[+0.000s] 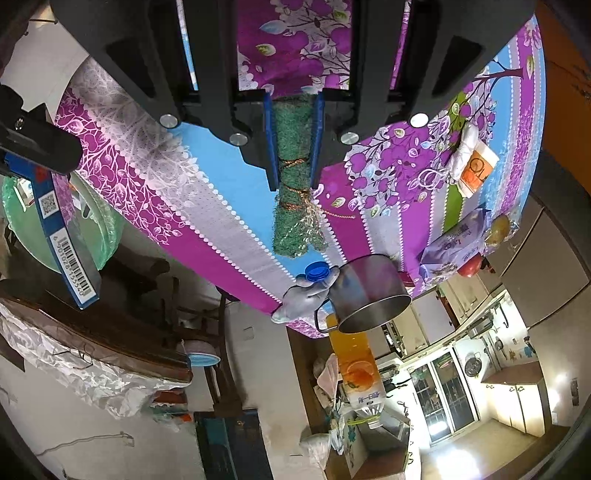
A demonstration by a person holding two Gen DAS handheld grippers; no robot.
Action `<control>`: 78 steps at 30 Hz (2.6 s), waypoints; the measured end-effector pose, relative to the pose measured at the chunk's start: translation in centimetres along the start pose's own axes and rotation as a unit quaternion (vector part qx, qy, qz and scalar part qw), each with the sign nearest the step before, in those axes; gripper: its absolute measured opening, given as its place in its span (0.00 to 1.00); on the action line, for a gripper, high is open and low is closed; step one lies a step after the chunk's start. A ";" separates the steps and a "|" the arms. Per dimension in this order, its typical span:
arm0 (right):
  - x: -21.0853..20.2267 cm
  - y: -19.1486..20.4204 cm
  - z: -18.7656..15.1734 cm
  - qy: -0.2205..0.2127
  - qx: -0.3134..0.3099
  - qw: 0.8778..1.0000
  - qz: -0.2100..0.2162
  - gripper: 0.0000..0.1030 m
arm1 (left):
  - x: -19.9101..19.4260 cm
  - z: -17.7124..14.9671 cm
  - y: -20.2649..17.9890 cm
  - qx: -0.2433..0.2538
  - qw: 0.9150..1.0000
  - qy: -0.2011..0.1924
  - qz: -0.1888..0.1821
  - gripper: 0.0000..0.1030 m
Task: Collect trash
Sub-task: 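Carry the blue box with the right gripper over the green bin, then open the right gripper to drop the box while left drops the scrubber into the bin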
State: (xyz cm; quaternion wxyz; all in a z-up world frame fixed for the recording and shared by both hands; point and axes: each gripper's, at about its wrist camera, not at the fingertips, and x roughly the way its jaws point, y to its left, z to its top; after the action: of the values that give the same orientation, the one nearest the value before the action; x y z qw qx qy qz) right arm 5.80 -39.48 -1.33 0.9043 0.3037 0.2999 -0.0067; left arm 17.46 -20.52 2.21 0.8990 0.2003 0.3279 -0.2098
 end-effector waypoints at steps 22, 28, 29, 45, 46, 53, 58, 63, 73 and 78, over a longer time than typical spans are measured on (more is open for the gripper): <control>-4.1 -1.4 2.6 -0.032 -0.026 0.997 -0.061 0.49 | 0.1 1.6 -2.9 0.038 0.999 -0.015 -0.010 0.14; -5.2 -5.0 4.7 -0.023 -0.048 0.992 -0.116 0.34 | 0.3 3.4 -5.5 0.066 0.997 -0.036 -0.026 0.14; -4.4 -6.6 4.8 -0.007 -0.021 0.994 -0.110 0.20 | 0.8 3.7 -5.7 0.063 0.997 -0.033 -0.028 0.14; 0.3 -7.0 -1.6 0.101 -0.277 0.932 -0.212 0.85 | 3.7 2.6 -5.6 0.058 0.997 -0.004 -0.047 0.14; 0.6 -7.0 -1.6 0.104 -0.278 0.932 -0.209 0.84 | 3.8 2.6 -5.7 0.058 0.997 -0.002 -0.049 0.14; 3.0 -7.8 -1.4 0.153 -0.263 0.926 -0.222 0.58 | 3.7 2.4 -6.3 0.059 0.997 -0.001 -0.055 0.14; 2.3 -7.3 -1.4 0.139 -0.247 0.939 -0.198 0.56 | 3.3 2.3 -7.1 0.070 0.996 -0.004 -0.062 0.15; -3.3 -7.8 1.8 0.072 -0.179 0.958 -0.210 0.56 | 2.8 3.0 -8.7 0.089 0.991 -0.001 -0.097 0.15; -11.9 -13.4 7.6 0.065 -0.016 0.960 -0.272 0.56 | 1.8 6.9 -17.3 0.200 0.941 0.012 -0.274 0.15; -12.7 -15.2 8.2 0.089 0.030 0.957 -0.273 0.56 | 3.4 8.1 -20.6 0.228 0.902 0.061 -0.362 0.15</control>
State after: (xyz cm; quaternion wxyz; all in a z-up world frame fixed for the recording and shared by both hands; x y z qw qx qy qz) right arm -3.22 -58.56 2.55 0.8282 0.2367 0.4501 -0.2355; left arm 13.44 -42.54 1.02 0.6687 0.2801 0.3753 -0.5775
